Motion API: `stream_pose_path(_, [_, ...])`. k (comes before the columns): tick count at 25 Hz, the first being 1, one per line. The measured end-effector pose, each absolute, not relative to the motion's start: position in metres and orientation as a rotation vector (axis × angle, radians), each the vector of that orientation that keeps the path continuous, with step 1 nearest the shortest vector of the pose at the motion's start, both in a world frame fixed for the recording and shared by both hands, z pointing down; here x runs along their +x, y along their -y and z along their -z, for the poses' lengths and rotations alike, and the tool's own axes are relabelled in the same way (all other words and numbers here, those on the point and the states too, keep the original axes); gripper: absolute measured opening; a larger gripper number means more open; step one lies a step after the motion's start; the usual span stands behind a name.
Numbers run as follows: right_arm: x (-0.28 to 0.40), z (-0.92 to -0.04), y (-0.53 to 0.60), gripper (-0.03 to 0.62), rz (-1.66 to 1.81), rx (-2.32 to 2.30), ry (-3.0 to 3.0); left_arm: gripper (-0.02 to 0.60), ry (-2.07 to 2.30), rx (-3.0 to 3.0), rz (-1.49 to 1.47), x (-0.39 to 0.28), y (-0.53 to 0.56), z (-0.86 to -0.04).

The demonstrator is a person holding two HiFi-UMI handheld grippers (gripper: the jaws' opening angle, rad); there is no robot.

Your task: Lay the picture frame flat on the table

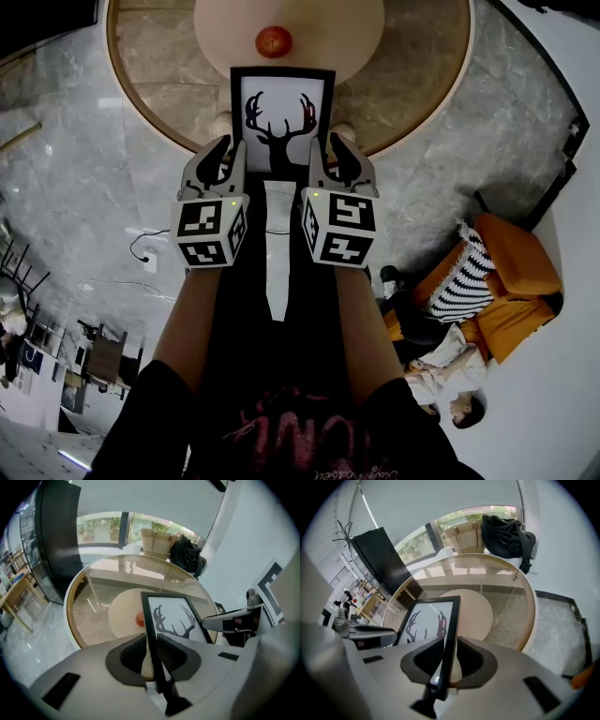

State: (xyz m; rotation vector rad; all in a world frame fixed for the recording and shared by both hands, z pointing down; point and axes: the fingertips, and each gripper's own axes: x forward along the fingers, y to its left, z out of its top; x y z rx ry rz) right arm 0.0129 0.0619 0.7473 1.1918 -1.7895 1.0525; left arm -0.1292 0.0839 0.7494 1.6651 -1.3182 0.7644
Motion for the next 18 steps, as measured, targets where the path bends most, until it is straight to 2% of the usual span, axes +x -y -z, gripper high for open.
stream_pose_path(3, [0.016, -0.733, -0.055, 0.070, -1.000, 1.228, 1.821, 0.071, 1.335, 1.692, -0.747, -0.131, -0.078, -0.737])
stream_pose_path(10, [0.008, -0.694, -0.037, 0.027, -0.935, 1.255, 1.906, 0.014, 1.386, 1.737, -0.728, -0.134, -0.059, -0.702])
stream_pose_path(18, [0.005, -0.636, -0.021, 0.023, -0.879, 1.293, 1.986, 0.011, 1.417, 1.825, -0.692, -0.132, -0.039, -0.646])
